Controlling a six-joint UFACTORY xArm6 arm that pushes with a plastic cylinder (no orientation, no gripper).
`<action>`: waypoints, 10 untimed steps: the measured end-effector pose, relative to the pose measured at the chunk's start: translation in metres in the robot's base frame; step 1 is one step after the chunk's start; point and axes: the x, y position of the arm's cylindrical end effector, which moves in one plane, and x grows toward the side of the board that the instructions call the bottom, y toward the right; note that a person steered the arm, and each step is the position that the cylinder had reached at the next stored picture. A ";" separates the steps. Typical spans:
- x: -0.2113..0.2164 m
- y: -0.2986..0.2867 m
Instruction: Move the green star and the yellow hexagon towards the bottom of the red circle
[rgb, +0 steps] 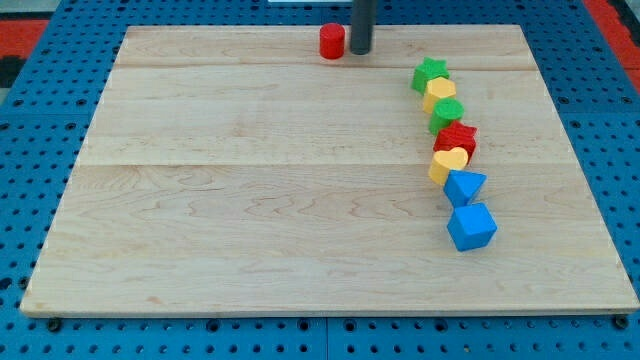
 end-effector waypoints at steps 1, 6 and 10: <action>0.000 0.031; 0.032 0.008; 0.114 0.139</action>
